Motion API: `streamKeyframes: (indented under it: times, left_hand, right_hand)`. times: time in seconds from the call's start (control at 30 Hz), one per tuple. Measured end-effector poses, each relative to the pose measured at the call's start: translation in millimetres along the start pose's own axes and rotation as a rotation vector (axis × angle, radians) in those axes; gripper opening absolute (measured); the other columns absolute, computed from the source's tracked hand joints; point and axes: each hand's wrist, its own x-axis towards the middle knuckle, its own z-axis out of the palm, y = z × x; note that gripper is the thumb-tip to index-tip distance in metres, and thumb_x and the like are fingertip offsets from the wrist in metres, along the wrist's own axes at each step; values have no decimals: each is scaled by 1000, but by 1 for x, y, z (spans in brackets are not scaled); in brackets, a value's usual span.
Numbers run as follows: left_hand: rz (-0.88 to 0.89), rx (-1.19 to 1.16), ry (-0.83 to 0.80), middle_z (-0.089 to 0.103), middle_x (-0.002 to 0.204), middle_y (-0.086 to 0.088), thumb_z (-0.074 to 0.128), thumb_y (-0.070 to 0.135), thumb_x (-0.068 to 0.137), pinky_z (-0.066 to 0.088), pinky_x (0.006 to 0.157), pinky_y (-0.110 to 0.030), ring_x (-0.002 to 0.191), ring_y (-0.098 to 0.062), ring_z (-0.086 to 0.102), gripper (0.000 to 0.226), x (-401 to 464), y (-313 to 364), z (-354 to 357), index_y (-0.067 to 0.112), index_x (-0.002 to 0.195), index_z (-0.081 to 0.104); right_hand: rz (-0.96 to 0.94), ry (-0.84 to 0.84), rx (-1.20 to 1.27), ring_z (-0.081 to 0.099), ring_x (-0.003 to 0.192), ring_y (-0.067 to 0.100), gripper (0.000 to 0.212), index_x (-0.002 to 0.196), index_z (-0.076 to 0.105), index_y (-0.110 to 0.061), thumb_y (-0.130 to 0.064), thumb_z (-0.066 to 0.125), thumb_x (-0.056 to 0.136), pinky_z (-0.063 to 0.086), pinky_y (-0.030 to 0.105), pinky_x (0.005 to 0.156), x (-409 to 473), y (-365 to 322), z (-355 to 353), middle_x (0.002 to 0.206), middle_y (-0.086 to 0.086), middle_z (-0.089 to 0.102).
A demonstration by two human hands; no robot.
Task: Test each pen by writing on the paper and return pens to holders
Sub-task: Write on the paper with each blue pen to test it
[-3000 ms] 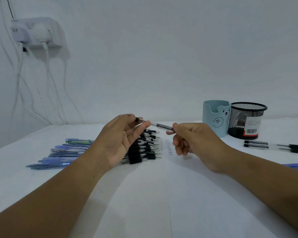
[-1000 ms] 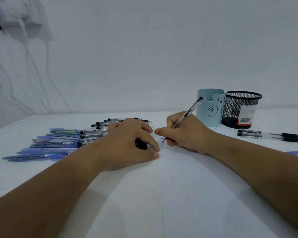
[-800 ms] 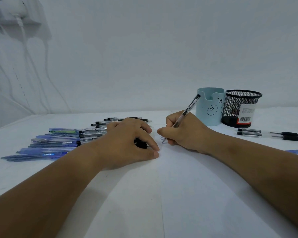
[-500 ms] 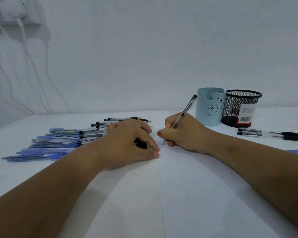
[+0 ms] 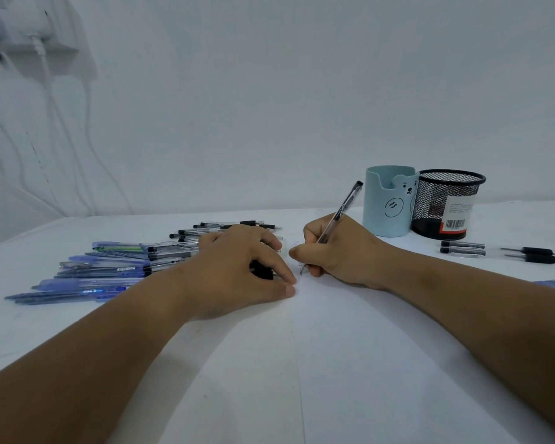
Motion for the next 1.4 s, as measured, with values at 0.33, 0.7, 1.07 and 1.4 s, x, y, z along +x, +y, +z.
streamKeyframes:
  times: [0.33,0.7,1.07,1.4]
  left_hand:
    - [-5,7,3,47,124,39,73,64,77,21,118,-44,128,15,32,18,-1,0,1,68,93,66]
    - [1,-3,-9,46,125,39,72,64,78,23,117,-45,128,14,32,16,-1,-2,1,67,93,67]
    - [-1,-11,-7,46,124,39,73,64,78,23,118,-45,128,16,31,15,-1,-2,1,68,91,67]
    - [5,-4,0,46,124,39,73,65,77,23,117,-45,127,15,32,16,-1,-1,2,67,92,67]
  right_hand:
    - [7,26,-1,42,51,13,26,61,51,-12,-13,65,82,36,25,53,-2,1,-1,53,4,59]
    - [-6,9,1,41,52,16,30,57,45,-15,-11,64,80,34,28,56,1,4,-1,52,5,56]
    - [-7,3,-3,42,51,16,32,56,43,-15,-11,63,81,36,27,56,1,4,-2,51,4,55]
    - [-10,17,-3,41,51,18,35,54,39,-17,-10,61,80,34,27,55,2,5,-1,50,6,52]
